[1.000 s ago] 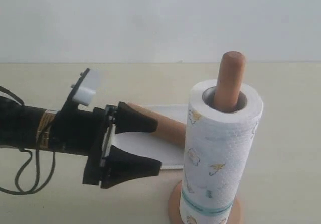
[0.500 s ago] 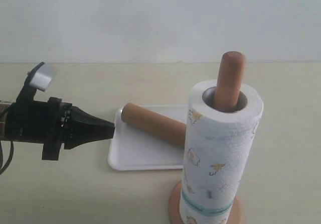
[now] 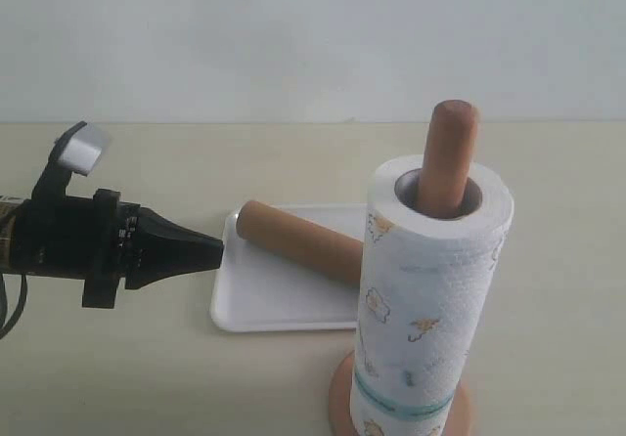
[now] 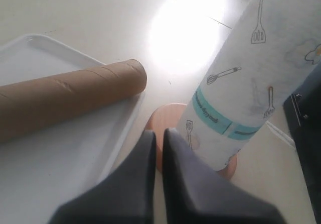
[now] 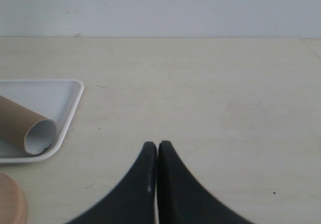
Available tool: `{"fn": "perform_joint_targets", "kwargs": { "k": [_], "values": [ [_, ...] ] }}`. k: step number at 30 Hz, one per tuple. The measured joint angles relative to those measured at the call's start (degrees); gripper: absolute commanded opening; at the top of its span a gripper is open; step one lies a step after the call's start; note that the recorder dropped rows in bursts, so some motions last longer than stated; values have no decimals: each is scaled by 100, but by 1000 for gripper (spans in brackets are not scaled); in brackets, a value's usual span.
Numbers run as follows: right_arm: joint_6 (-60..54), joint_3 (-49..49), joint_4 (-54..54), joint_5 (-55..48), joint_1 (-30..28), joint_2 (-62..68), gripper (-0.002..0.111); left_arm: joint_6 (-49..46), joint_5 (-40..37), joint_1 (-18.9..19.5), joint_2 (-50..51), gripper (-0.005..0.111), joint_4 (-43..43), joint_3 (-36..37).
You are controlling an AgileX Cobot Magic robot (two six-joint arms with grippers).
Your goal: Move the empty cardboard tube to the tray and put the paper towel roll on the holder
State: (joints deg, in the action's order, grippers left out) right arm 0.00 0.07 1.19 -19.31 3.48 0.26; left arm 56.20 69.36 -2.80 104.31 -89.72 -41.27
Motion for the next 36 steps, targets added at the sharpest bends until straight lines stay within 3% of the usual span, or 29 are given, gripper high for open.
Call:
{"fn": "perform_joint_targets", "kwargs": {
  "k": [20, 25, 29, 32, 36],
  "values": [
    [0, 0, 0, 0, 0, 0, 0, 11, -188, 0, -270, 4, 0, 0],
    [0, 0, 0, 0, 0, 0, 0, 263, -1349, 0, -1217, 4, 0, 12],
    [0, 0, 0, 0, 0, 0, 0, 648, -3139, 0, -2812, 4, 292, 237],
    [0, 0, 0, 0, 0, 0, 0, 701, -4462, 11, -3976, 4, 1049, 778],
    [0, 0, 0, 0, 0, 0, 0, 712, -4920, 247, -5314, 4, 1440, 1626]
  ]
}}
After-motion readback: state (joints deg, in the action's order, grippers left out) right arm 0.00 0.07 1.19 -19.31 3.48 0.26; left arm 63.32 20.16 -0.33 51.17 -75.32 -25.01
